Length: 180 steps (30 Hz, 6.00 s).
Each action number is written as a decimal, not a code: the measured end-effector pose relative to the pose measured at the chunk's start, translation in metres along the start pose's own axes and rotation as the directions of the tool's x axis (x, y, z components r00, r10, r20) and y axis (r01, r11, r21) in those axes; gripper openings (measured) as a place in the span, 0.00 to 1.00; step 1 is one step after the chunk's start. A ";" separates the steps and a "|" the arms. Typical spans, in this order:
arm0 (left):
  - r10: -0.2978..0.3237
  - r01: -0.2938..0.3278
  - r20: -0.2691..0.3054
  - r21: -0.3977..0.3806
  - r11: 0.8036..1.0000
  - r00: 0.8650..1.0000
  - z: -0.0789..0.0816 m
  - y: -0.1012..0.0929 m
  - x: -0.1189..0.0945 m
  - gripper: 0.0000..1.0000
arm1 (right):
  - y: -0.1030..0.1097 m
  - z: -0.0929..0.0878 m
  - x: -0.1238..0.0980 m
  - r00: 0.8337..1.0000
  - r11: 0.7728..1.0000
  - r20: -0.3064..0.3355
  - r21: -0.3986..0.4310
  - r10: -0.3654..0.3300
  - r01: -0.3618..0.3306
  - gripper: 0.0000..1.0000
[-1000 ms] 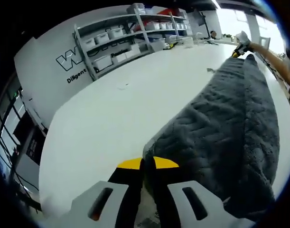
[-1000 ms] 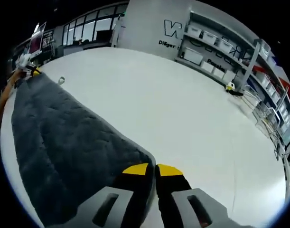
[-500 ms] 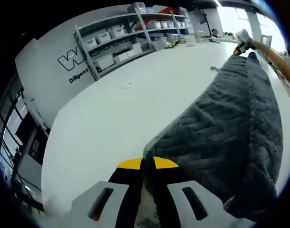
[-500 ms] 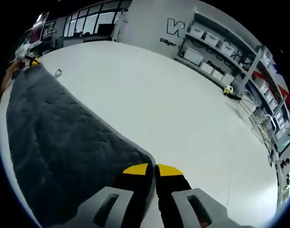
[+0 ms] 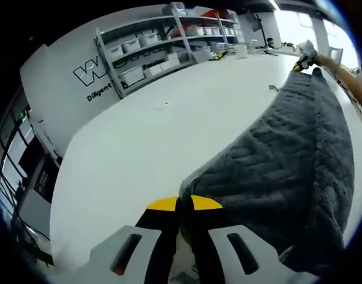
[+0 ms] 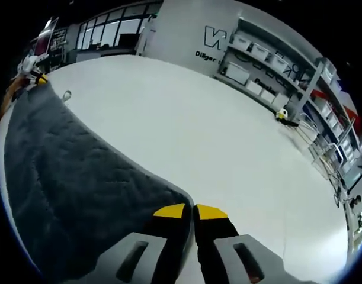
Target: Open the folded towel by lifting each exposed corner and separating the folded layers until the towel lies flat within the target outline without major curled edges
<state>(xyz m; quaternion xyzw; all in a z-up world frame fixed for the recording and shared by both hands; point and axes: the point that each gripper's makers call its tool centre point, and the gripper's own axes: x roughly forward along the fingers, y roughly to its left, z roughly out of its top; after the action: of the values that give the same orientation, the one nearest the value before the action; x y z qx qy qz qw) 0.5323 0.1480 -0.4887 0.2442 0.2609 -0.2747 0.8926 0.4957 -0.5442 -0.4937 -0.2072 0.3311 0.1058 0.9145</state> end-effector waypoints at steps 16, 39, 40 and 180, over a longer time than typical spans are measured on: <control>0.024 -0.024 -0.023 -0.013 1.000 0.999 0.001 0.015 0.011 0.05 | -0.003 0.012 0.015 1.000 1.000 0.009 0.016 -0.012 0.012 0.01; 0.048 -0.050 -0.042 -0.030 0.998 0.998 0.004 0.044 0.028 0.05 | -0.009 0.037 0.045 1.000 0.999 0.018 0.045 -0.012 0.011 0.01; 0.050 -0.051 -0.043 -0.028 0.998 0.998 0.004 0.044 0.029 0.05 | -0.009 0.037 0.045 1.000 0.999 0.018 0.044 -0.012 0.011 0.01; -0.078 0.092 0.209 -0.062 0.994 0.975 0.026 -0.039 -0.079 0.99 | 0.104 0.063 -0.068 0.971 0.982 0.151 -0.067 0.183 -0.175 0.97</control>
<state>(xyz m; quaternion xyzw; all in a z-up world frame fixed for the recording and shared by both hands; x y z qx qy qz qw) 0.4609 0.1331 -0.4334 0.1711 0.1867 -0.3271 0.9104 0.4455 -0.4268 -0.4382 -0.1917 0.2725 0.2126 0.9186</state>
